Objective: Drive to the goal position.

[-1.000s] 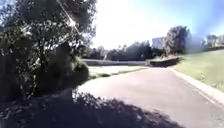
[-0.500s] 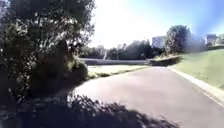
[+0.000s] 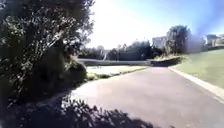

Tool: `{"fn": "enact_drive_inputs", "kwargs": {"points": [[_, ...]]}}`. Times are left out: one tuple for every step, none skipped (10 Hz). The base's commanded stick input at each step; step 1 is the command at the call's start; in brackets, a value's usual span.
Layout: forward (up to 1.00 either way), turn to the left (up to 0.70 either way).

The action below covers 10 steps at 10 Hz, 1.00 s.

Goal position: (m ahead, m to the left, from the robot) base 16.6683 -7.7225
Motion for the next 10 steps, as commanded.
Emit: {"fn": "enact_drive_inputs", "kwargs": {"points": [[0.45,0.00],[0.45,0.00],[0.45,0.00],[0.45,0.00],[0.45,0.00],[0.45,0.00],[0.45,0.00],[0.45,0.00],[0.45,0.00],[0.45,0.00]]}}
